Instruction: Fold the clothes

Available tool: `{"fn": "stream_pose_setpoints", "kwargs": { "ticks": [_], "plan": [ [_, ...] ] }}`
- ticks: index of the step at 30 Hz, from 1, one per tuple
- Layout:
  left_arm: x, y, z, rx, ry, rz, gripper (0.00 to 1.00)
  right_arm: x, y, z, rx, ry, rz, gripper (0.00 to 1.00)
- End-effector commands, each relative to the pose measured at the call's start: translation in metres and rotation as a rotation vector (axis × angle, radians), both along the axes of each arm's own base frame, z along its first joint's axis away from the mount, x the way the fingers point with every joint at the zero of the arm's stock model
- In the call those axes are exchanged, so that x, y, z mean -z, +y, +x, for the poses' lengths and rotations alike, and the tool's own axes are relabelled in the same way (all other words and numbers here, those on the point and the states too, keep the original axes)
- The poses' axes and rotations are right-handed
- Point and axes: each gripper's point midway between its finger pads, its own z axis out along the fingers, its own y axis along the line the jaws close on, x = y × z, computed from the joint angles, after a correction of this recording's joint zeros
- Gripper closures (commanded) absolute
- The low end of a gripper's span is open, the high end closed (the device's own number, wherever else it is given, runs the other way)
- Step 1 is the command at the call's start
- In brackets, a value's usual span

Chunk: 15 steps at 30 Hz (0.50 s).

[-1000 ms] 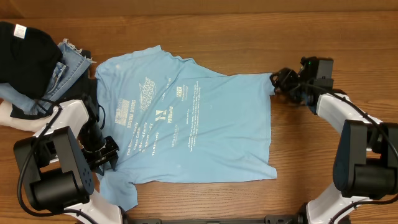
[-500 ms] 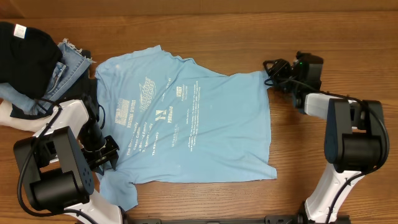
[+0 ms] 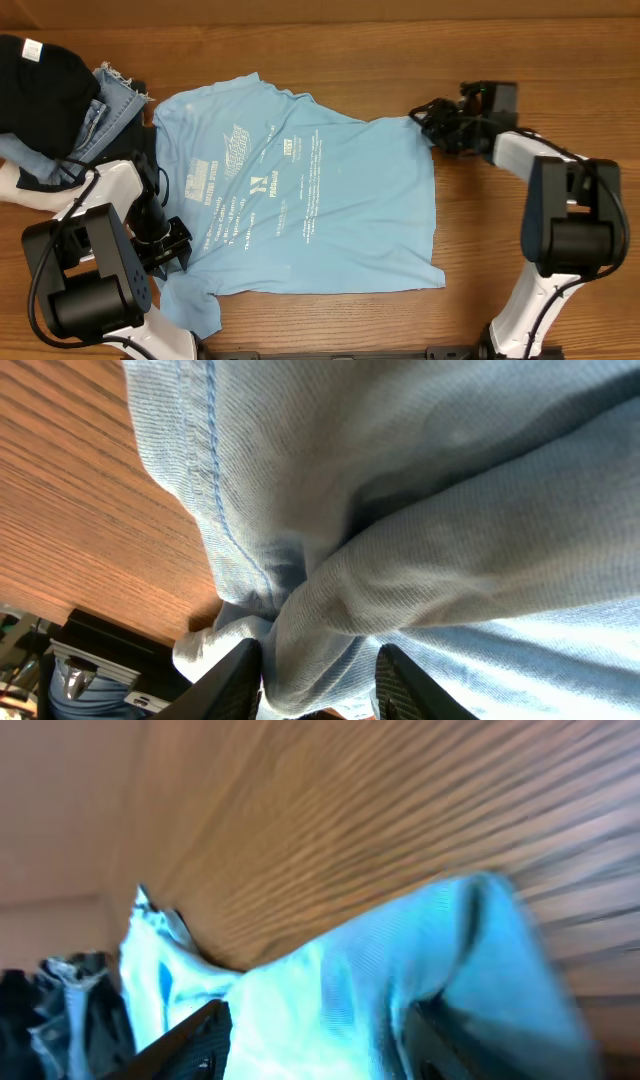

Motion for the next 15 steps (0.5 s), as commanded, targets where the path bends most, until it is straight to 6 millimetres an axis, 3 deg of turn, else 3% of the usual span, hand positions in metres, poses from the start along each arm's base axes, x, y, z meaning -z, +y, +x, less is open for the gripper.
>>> {"fn": "stream_pose_setpoints", "kwargs": {
  "ticks": [1,3,7,11,12,15],
  "plan": [
    [-0.003,-0.003,0.001,0.000,-0.019,-0.024,0.59,0.008,-0.002,0.006,0.023,-0.018,-0.117,0.47],
    [-0.003,-0.003,0.001,0.000,-0.018,-0.025,0.59,0.010,-0.007,0.008,0.046,-0.021,-0.148,0.48],
    [-0.003,-0.003,0.001,0.008,-0.020,-0.027,0.59,0.002,-0.037,0.014,0.072,-0.052,-0.114,0.47],
    [-0.002,-0.003,0.003,0.005,-0.027,-0.029,0.58,-0.020,-0.014,0.025,-0.020,-0.183,-0.062,0.65],
    [-0.003,-0.004,0.002,0.006,-0.022,-0.030,0.59,-0.022,-0.012,0.027,-0.021,-0.195,-0.066,0.62],
    [-0.003,-0.004,0.000,0.005,-0.016,-0.031,0.59,0.006,-0.025,0.013,0.072,-0.041,-0.143,0.48]
  ]
}}
